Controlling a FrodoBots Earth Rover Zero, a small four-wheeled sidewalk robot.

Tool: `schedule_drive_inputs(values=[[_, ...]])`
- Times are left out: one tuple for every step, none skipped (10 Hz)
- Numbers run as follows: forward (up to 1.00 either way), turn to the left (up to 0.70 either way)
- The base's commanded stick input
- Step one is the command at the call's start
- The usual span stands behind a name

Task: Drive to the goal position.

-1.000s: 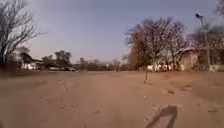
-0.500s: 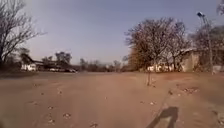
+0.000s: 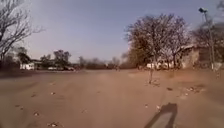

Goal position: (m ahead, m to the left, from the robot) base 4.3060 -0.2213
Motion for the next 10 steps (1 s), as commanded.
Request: schedule_drive_inputs(values=[[0.7,0.0],[0.7,0.0],[0.7,0.0],[0.7,0.0],[0.7,0.0],[0.7,0.0],[0.7,0.0],[0.7,0.0],[0.7,0.0],[0.7,0.0]])
